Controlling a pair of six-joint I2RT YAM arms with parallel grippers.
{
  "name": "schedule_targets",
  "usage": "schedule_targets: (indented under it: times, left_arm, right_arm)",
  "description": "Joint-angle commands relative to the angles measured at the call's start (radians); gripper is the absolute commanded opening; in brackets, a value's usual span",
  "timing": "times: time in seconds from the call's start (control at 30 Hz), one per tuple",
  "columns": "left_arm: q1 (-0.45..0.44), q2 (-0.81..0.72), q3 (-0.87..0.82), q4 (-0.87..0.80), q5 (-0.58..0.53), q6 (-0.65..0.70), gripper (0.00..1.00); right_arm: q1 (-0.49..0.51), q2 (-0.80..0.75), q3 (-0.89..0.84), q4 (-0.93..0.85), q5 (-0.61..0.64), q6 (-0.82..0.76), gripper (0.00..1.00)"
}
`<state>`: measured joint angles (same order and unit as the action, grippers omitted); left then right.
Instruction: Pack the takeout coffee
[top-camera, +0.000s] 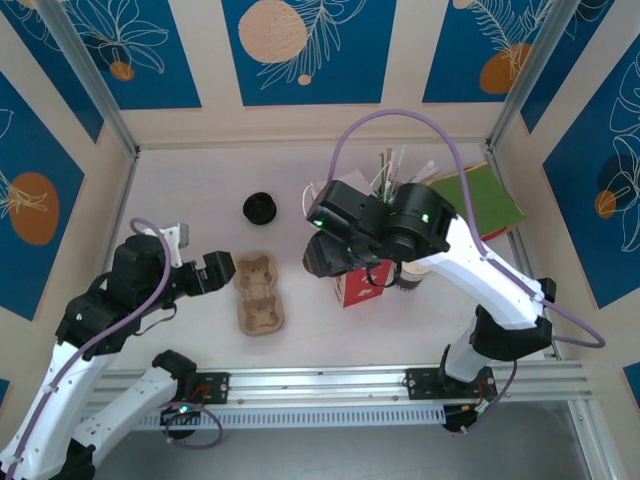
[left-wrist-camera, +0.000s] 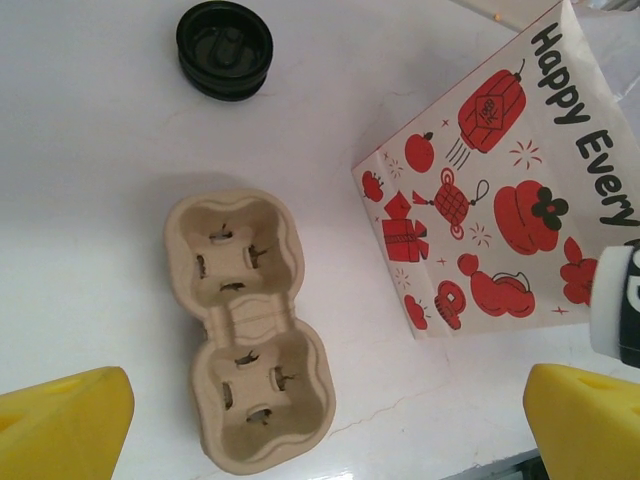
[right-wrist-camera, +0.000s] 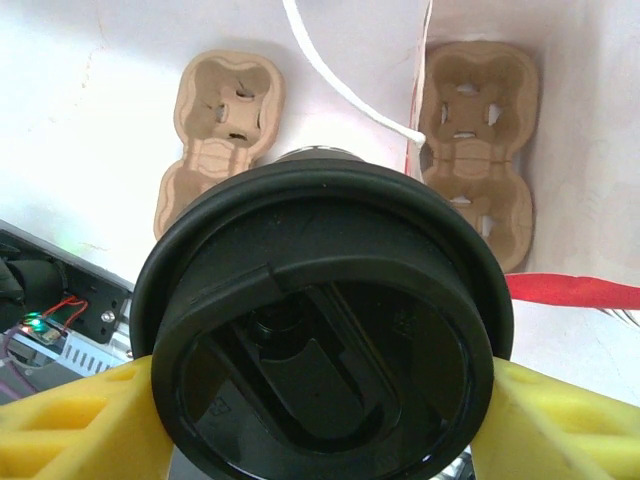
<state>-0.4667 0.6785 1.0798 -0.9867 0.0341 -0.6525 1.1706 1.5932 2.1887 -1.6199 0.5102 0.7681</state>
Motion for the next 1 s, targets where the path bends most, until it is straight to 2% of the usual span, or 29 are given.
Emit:
schedule_targets:
  times: [0.0,0.37,0.63,0.97]
  left_arm:
    - [-0.005,0.011,-0.006,0.049,0.035,-0.022,1.00]
    - [-0.046,0.064,-0.014,0.111,0.030,-0.039,1.00]
    - [-0.090,0.093,-0.029,0.143,0.011,-0.053,1.00]
    - [-0.130,0.116,-0.044,0.176,0.017,-0.068,1.00]
  right_arm:
    - [0.004,-0.062,-0.017,-0.028,0.025,0.025,0.68]
    - [-0.047,-0.190,-0.043,-0.032,0.022,0.024,0.68]
    - [-0.193,-0.256,-0.077,0.015,-0.049,-0.035,0.67]
    - [-0.358,-0.189,-0.057,0.067,-0.111,-0.135,0.67]
